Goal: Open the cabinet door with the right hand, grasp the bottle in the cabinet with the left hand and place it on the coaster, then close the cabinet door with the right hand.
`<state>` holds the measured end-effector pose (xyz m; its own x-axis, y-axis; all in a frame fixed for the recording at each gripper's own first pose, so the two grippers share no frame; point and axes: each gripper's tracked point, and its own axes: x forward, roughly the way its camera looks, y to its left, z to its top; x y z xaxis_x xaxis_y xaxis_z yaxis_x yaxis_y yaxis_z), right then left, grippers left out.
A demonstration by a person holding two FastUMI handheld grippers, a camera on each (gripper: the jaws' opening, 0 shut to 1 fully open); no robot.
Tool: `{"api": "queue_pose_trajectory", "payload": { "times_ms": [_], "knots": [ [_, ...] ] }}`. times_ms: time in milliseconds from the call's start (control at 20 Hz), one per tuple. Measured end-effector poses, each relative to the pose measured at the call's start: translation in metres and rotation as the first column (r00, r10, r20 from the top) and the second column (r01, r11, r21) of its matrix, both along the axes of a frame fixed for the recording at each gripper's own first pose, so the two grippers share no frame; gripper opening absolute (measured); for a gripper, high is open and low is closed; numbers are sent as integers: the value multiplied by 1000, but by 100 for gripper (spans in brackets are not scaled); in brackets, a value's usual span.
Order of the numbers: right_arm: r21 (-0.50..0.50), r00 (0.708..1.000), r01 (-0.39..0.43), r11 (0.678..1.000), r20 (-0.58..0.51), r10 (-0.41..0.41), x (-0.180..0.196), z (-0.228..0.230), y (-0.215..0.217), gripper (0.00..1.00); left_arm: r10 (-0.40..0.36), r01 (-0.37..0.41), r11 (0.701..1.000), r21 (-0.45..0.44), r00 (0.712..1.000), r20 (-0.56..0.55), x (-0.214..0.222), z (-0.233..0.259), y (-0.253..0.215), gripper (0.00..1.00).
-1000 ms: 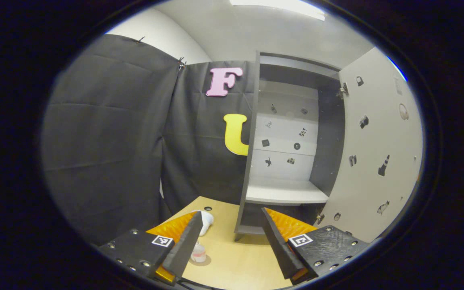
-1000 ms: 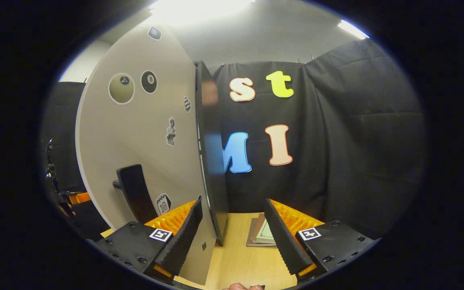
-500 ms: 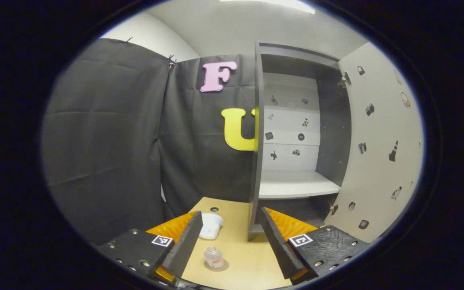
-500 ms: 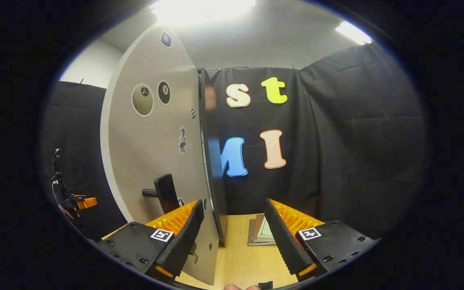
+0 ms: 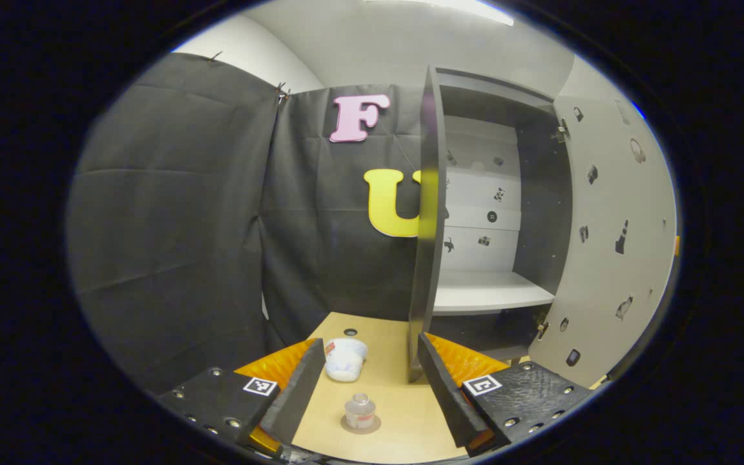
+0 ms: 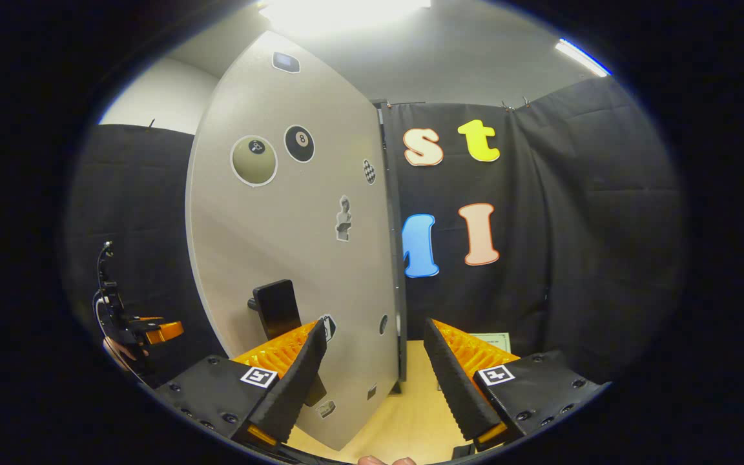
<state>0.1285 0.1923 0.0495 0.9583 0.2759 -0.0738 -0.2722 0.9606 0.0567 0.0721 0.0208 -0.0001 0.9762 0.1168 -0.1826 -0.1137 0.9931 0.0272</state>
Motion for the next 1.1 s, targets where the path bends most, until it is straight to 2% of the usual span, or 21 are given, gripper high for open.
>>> {"api": "queue_pose_trajectory", "payload": {
  "times_ms": [200, 450, 600, 750, 900, 1100],
  "knots": [
    [2, 998, -59, 998, -2, 59, 7, 0, 48, 97, 20, -20, 1000, -6, 1000, 5, -10, 2, 21, 87],
    [-16, 990, -141, 990, -14, 140, 33, -11, 121, 97, 61, -61, 998, -20, 998, 34, -32, 14, 46, 87],
    [5, 965, -256, 967, -63, 256, 37, -26, 179, 97, 102, -100, 995, -27, 994, 49, -49, 22, 64, 87],
    [-20, 950, -300, 954, -103, 296, 39, -34, 204, 97, 136, -135, 991, -18, 988, 71, -62, 26, 78, 87],
    [-43, 954, -292, 956, -85, 287, 38, -30, 207, 97, 144, -145, 989, 8, 986, 84, -76, 34, 80, 87],
    [-39, 976, -212, 976, -64, 209, 44, -29, 175, 97, 130, -135, 989, 53, 988, 86, -88, 42, 74, 87]
  ]
}}
